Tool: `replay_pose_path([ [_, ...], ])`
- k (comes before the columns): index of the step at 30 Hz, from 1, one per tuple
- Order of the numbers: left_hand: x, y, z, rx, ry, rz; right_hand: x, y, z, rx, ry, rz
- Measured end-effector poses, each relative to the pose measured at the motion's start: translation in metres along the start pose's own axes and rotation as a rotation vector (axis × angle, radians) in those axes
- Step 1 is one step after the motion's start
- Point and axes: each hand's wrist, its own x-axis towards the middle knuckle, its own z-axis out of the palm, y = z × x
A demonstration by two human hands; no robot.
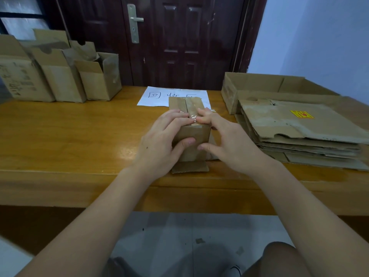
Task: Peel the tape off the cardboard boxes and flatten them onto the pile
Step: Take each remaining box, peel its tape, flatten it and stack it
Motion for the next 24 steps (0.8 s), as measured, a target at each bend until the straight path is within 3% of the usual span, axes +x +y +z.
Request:
replay_pose_path([
  [16,-0.0008,-0.0066,0.007,-0.006,0.026,0.038,-0.0004,0.0043,0.008,-0.003,0.1,-0.063],
  [19,-0.0001,-0.0068,0.0047,-0.022,0.003,0.024,-0.0016,0.0026,0.0057,-0.128,0.122,-0.163],
  [24,0.0016,-0.0058,-0.0015,-0.029,-0.028,0.019,-0.0026,0.0052,0.0084,-0.295,0.333,-0.379],
])
